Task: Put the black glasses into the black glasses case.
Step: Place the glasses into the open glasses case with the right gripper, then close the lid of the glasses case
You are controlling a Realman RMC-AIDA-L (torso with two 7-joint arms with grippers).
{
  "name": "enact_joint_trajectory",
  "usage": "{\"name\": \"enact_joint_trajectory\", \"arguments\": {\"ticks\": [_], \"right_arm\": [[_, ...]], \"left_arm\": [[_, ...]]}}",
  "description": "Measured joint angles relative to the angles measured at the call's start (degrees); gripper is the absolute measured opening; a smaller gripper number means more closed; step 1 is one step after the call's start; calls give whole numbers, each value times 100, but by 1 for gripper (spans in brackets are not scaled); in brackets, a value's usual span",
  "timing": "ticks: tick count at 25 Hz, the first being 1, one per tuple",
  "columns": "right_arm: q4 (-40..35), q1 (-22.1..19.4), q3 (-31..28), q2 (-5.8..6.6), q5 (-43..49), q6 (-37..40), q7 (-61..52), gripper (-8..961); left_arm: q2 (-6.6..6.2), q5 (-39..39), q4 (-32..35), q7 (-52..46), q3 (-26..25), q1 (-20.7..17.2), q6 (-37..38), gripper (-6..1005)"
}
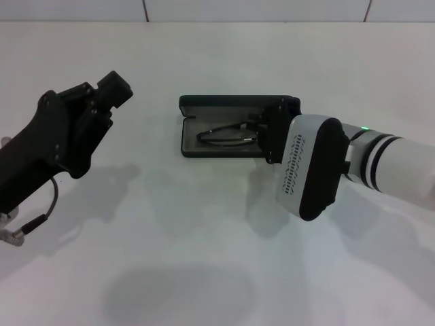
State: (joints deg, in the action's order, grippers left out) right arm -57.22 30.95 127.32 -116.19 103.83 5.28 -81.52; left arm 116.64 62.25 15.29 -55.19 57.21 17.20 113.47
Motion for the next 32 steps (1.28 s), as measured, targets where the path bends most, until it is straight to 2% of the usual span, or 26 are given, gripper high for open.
{"name": "enact_joint_trajectory", "arguments": {"ticks": [5, 15, 20, 26, 32], "right_arm": [[48, 111, 123, 1, -227, 19, -13, 101], [-258, -181, 345, 0, -239, -3, 3, 103], [-504, -492, 351, 1, -243, -71, 0, 104], [-894, -945, 369, 0, -379, -576, -15, 106], [-1296, -1231, 279, 16, -1297, -456, -28, 107]], "left_arm": [[6, 11, 0, 0, 2, -5, -8, 40], [16, 25, 0, 7, 25, -49, -9, 39], [16, 33, 0, 8, 34, -50, -7, 39], [16, 34, 0, 8, 35, -51, -3, 39], [-22, -2, 8, -31, -2, -23, -106, 40]]}}
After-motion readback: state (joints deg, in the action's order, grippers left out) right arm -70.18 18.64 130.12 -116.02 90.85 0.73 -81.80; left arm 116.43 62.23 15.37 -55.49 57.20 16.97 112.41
